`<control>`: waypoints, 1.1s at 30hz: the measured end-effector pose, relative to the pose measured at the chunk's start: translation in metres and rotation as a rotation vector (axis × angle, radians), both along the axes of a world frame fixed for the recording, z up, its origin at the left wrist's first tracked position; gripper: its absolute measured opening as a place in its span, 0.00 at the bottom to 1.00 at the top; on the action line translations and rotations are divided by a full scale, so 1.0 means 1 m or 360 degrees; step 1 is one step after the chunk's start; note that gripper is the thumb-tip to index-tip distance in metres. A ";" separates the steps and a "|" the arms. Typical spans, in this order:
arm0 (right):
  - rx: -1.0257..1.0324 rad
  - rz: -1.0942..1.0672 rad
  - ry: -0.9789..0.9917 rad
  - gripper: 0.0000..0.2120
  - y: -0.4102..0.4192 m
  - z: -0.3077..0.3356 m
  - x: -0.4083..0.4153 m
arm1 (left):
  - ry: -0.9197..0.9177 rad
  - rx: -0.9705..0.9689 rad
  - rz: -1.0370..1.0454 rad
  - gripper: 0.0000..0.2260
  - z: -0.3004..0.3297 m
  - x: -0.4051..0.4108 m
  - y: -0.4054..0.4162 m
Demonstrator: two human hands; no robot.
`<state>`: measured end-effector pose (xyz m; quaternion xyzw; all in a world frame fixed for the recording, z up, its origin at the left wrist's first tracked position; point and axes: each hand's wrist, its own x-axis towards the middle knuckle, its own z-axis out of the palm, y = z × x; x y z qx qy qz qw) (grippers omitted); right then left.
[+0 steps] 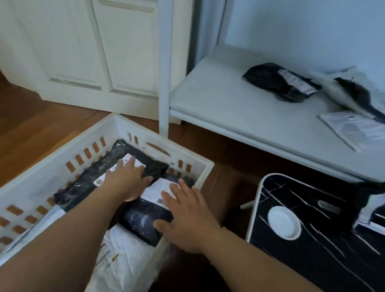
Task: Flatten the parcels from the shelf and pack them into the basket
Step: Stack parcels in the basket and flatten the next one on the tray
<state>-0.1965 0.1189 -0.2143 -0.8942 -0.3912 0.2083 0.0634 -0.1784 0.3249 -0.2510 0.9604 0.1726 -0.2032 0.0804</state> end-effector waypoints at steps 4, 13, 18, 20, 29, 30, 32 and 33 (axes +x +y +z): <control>-0.0007 -0.0089 -0.0333 0.32 -0.071 0.010 0.001 | -0.0469 0.0139 -0.0181 0.25 0.054 0.022 -0.042; -0.0241 -0.0873 -0.0894 0.34 -0.273 0.066 0.054 | -0.0695 -0.0426 -0.0419 0.28 0.115 0.058 -0.207; -0.0501 -0.0541 -0.0963 0.28 -0.312 0.082 0.091 | -0.0627 -0.0626 -0.0593 0.25 0.106 0.063 -0.289; -0.0609 -0.0314 -0.1015 0.23 -0.313 0.077 0.103 | -0.0586 -0.0682 -0.0627 0.25 0.100 0.060 -0.312; 0.0450 -0.1140 -0.0125 0.02 -0.369 0.078 0.093 | -0.0369 -0.1348 -0.0193 0.36 0.078 0.047 -0.358; 0.0630 -0.1248 -0.0013 0.03 -0.375 0.077 0.084 | -0.0281 -0.1533 -0.0041 0.42 0.075 0.045 -0.362; 0.0971 -0.1474 0.0331 0.03 -0.384 0.069 0.060 | -0.0046 -0.1734 0.0130 0.53 0.068 0.037 -0.373; 0.1113 -0.1581 0.0524 0.03 -0.388 0.061 0.047 | 0.0052 -0.1795 0.0190 0.54 0.064 0.031 -0.379</control>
